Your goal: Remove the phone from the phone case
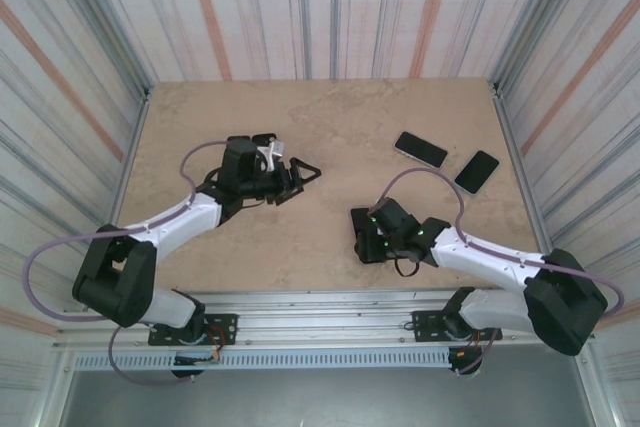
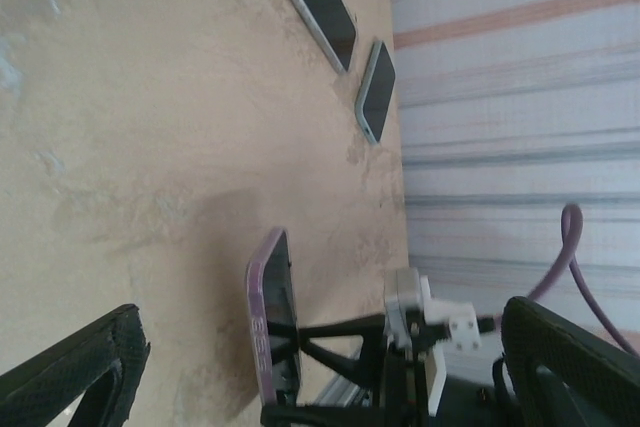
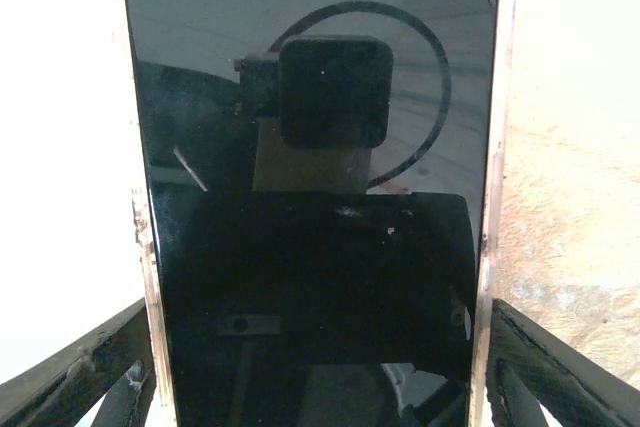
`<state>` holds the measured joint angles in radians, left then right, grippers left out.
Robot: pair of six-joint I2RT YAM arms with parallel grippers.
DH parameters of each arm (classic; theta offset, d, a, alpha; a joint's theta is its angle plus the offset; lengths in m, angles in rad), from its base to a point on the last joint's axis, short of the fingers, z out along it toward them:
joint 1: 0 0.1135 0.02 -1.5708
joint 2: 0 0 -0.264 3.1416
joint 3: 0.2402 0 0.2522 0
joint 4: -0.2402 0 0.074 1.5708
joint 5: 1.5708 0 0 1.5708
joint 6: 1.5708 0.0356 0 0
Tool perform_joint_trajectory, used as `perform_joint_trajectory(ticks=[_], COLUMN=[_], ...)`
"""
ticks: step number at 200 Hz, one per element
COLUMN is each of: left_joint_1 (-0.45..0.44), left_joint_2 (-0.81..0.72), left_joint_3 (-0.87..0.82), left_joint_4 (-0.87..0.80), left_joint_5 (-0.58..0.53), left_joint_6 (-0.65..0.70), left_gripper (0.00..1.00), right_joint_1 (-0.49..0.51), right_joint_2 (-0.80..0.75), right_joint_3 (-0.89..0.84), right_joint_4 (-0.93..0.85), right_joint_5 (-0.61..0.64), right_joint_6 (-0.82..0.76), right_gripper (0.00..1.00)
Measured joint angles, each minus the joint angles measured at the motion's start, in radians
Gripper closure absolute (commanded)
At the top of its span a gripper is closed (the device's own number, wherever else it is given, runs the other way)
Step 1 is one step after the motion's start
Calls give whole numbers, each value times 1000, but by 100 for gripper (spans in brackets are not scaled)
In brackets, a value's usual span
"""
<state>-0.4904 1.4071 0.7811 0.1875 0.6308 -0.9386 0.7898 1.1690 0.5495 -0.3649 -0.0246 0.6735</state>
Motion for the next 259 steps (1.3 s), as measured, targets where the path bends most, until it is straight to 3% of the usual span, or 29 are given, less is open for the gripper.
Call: perform_joint_trajectory(ticks=[60, 118, 148, 206, 259], left_joint_1=[-163, -271, -284, -284, -284], left_joint_2=[-16, 62, 125, 193, 208], left_joint_3=[-9, 127, 183, 233, 274], left_joint_4=[-7, -26, -45, -82, -87], left_joint_5=[-103, -173, -193, -223, -232], left_joint_6=[45, 101, 119, 149, 157], left_gripper=[17, 30, 38, 63, 74], right_joint_1=[-64, -84, -85, -92, -95], right_joint_2=[-125, -137, -140, -145, -143], right_joint_3=[-13, 55, 75, 83, 90], right_joint_4=[63, 65, 67, 68, 82], right_joint_5=[-69, -90, -105, -109, -112], right_joint_6=[5, 5, 5, 5, 5], right_gripper=[48, 49, 48, 49, 49])
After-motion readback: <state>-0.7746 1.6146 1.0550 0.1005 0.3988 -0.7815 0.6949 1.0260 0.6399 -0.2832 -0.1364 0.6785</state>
